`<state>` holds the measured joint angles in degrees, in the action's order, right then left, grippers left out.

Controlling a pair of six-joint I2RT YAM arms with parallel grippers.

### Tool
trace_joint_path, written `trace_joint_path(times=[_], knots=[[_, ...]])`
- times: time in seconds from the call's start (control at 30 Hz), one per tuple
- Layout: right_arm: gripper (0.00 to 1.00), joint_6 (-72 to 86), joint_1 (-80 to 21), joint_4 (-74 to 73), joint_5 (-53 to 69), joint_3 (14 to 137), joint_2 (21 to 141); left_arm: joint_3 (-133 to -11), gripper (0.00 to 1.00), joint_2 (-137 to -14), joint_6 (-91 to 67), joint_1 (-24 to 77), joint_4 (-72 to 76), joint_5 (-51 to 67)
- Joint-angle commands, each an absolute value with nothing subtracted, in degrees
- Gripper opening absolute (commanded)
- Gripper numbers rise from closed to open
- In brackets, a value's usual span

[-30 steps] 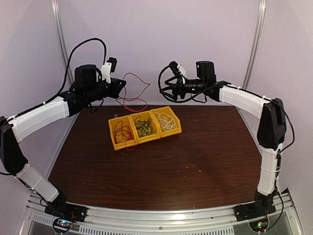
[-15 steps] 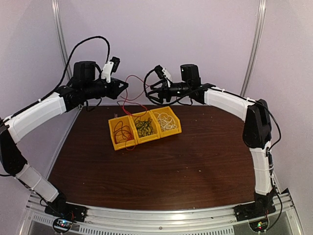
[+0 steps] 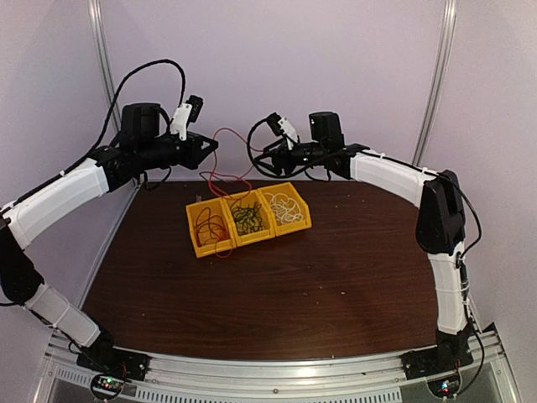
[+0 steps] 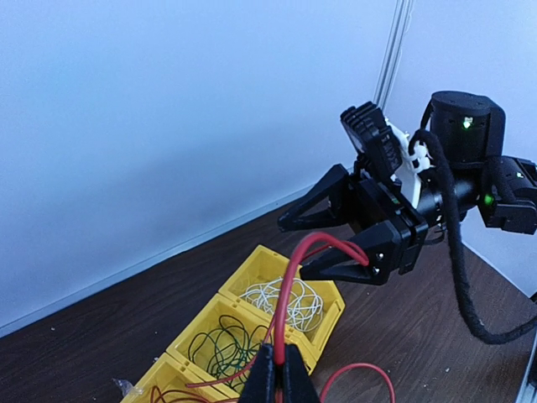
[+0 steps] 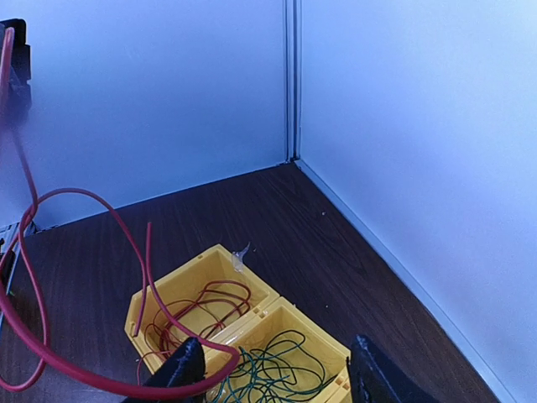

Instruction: Untangle the cables

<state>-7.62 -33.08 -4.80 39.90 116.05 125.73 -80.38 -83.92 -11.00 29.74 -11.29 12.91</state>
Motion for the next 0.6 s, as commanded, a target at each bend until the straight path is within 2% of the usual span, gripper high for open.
trace_joint_path(times=[0.0,0.2,0.33,0.47,0.57], knots=[[0.6,-9.11,-33.52,-4.1,39.25,114.4,124.9,-81.36,0.0,-82.57,-11.32,29.62,-9.44,14.01],[0.57,-9.79,-34.14,-2.63,43.44,114.96,125.28,-81.47,0.0,-83.08,-11.08,29.62,-9.29,13.69],[0.44,-9.47,-34.17,-2.15,45.1,116.01,126.04,-81.39,0.0,-83.19,-10.69,29.62,-9.58,13.03],[0.43,-9.48,-34.26,-1.66,45.86,116.56,126.57,-81.74,0.0,-83.75,-10.17,29.62,-10.21,12.68],[0.3,-9.45,-34.25,-1.38,46.13,116.98,127.04,-82.27,0.0,-84.4,-10.2,29.62,-10.43,12.6]])
